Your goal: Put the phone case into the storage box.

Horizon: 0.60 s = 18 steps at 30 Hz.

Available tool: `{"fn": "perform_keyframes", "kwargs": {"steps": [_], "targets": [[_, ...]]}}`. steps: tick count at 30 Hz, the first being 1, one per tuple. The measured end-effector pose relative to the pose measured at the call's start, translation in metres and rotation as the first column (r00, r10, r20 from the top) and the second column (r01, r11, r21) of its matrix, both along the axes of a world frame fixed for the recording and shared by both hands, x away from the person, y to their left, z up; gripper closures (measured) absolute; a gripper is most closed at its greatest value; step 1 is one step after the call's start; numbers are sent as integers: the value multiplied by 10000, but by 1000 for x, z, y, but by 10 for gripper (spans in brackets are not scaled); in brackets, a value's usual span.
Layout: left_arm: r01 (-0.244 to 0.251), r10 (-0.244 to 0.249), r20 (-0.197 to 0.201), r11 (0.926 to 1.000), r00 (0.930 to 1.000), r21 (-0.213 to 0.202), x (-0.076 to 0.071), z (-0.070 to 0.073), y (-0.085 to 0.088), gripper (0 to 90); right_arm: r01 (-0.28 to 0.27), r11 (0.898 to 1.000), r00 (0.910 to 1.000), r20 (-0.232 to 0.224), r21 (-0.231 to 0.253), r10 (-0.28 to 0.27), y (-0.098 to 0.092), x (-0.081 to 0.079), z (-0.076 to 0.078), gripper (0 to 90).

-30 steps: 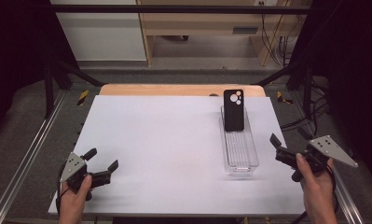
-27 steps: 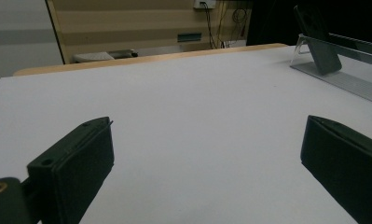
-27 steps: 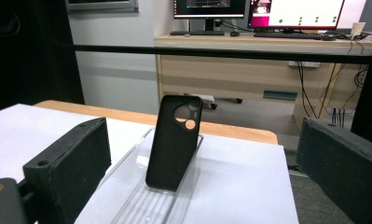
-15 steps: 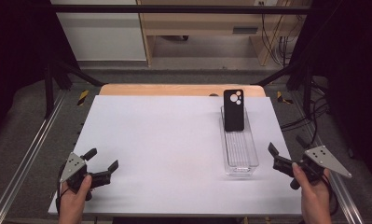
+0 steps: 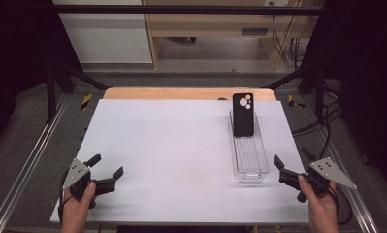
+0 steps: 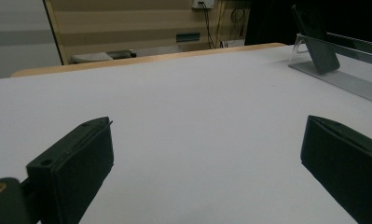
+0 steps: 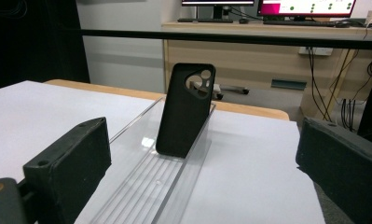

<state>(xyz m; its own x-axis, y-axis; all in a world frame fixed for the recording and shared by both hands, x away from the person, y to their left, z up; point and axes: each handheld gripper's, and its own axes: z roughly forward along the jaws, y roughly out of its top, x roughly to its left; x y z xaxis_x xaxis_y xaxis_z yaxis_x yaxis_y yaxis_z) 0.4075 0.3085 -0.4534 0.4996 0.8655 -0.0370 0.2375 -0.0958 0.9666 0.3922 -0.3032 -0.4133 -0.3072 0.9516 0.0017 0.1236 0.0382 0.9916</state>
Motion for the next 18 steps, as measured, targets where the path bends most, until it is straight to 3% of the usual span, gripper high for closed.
{"fn": "perform_keyframes", "kwargs": {"steps": [18], "targets": [[70,-70,69,10000,10000,21,0,0,-1,24,-616,9981,9980,-134,101,617,15,-2,-16,35]]}}
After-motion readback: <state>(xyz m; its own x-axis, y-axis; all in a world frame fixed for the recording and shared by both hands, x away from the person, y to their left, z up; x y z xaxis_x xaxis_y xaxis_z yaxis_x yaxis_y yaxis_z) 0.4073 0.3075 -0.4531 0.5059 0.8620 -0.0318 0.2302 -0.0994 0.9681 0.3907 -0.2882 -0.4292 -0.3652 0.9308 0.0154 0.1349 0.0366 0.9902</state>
